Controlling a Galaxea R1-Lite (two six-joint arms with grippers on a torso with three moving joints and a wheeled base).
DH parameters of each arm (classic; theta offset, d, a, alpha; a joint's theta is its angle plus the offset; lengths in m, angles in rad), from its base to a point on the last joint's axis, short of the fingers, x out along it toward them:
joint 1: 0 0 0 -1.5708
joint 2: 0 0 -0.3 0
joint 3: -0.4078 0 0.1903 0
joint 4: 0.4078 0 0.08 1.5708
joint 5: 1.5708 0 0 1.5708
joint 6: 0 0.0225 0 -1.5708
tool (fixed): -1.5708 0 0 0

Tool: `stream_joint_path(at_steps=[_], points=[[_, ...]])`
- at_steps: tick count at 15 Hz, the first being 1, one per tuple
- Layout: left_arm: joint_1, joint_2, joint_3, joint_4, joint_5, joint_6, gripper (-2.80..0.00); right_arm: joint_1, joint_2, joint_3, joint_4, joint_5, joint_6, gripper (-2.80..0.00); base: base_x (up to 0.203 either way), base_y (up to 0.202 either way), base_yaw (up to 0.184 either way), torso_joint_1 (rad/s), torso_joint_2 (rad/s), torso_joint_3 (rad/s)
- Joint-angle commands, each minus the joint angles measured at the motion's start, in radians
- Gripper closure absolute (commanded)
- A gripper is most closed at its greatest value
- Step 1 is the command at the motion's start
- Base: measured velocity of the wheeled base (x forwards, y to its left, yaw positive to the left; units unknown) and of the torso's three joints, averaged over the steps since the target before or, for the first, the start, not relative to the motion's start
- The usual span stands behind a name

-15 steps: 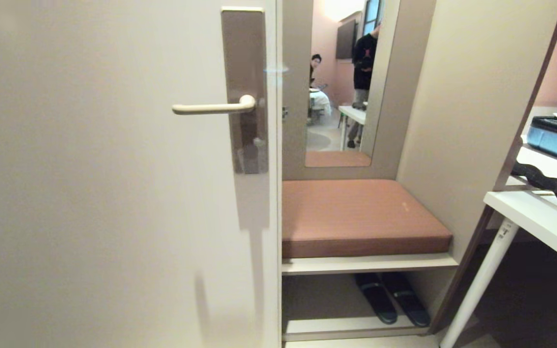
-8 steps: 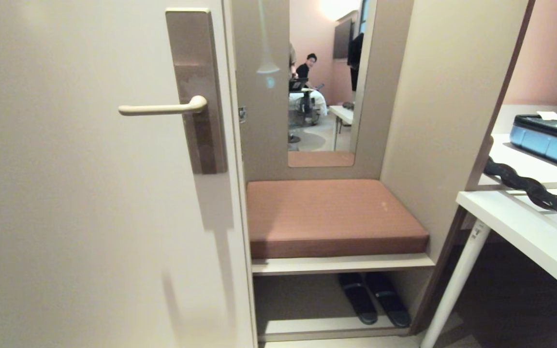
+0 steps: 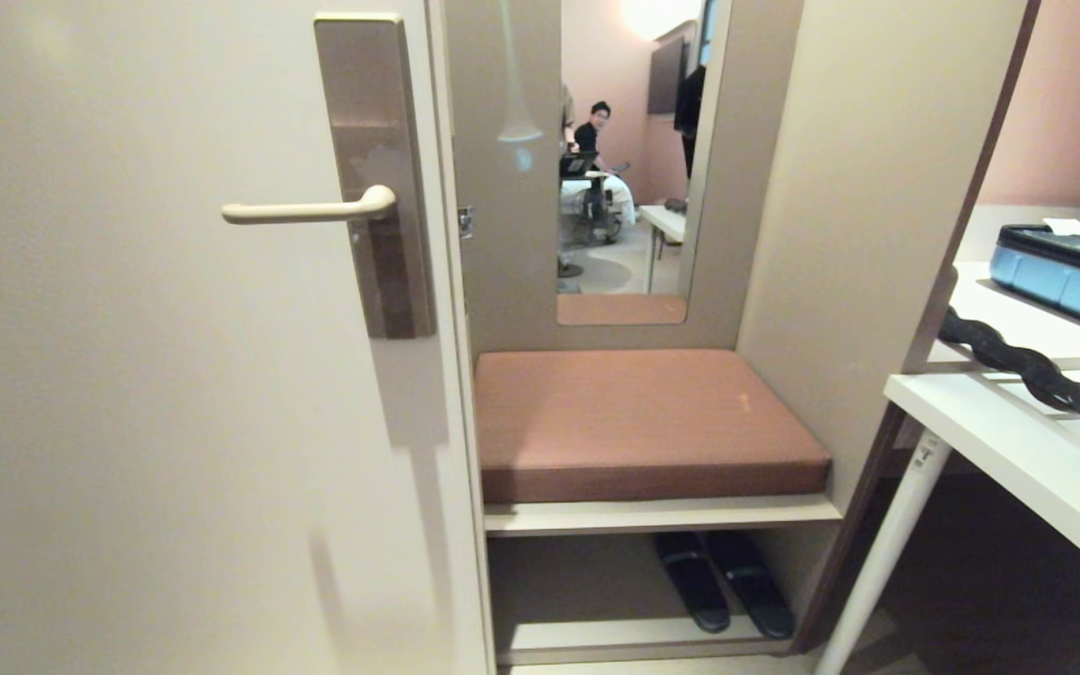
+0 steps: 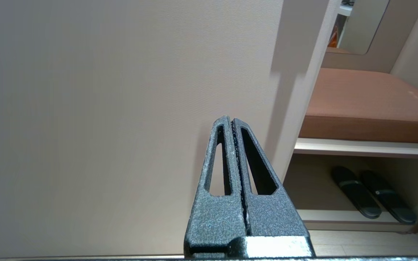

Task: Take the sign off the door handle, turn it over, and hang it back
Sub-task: Hand it to the other hand

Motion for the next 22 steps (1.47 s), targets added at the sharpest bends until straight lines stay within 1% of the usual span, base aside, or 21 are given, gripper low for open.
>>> stream_joint_path(at_steps=[1, 4, 6, 8, 11, 14, 17, 20, 22], points=[[0.001, 0.000, 0.000, 0.000, 0.001, -0.001, 0.00, 0.000, 0.001, 0.000, 0.002, -0.001, 0.004, 0.00, 0.000, 0.000, 0.000, 0.000, 0.00, 0.000], [0.000, 0.000, 0.000, 0.000, 0.000, -0.001, 0.00, 0.000, 0.001, -0.008, 0.010, 0.000, 0.005, 0.00, 0.000, 0.000, 0.000, 0.000, 0.00, 0.000], [0.000, 0.000, 0.000, 0.000, -0.001, 0.004, 0.00, 0.000, 0.017, -0.044, 0.021, 0.004, 0.005, 0.00, 0.000, 0.000, 0.000, 0.000, 0.00, 0.000], [0.001, 0.000, 0.000, 0.000, -0.001, 0.005, 0.00, 0.001, 0.085, -0.099, 0.036, 0.007, 0.019, 0.00, 0.000, 0.000, 0.000, 0.000, 0.00, 0.000], [0.001, 0.000, 0.000, 0.000, -0.001, 0.007, 0.00, 0.024, 0.253, -0.198, 0.015, 0.006, 0.062, 0.00, 0.000, 0.000, 0.000, 0.000, 0.00, 0.000], [0.000, 0.000, 0.000, 0.001, -0.001, 0.007, 0.00, 0.036, 0.453, -0.281, -0.070, 0.007, 0.074, 0.00, 0.000, 0.000, 0.000, 0.000, 0.00, 0.000], [0.000, 0.000, 0.000, 0.002, -0.001, 0.010, 0.00, 0.039, 0.685, -0.374, -0.200, 0.036, 0.073, 0.00, 0.000, 0.000, 0.000, 0.000, 0.00, 0.000], [0.001, 0.000, 0.000, 0.001, -0.001, 0.010, 0.00, 0.040, 0.910, -0.485, -0.347, 0.090, 0.047, 0.00, 0.000, 0.000, 0.000, 0.000, 0.00, 0.000], [0.000, 0.000, 0.000, 0.001, -0.001, 0.010, 0.00, 0.040, 1.007, -0.564, -0.402, 0.159, 0.005, 0.00, 0.000, 0.000, 0.000, 0.000, 0.00, 0.000]])
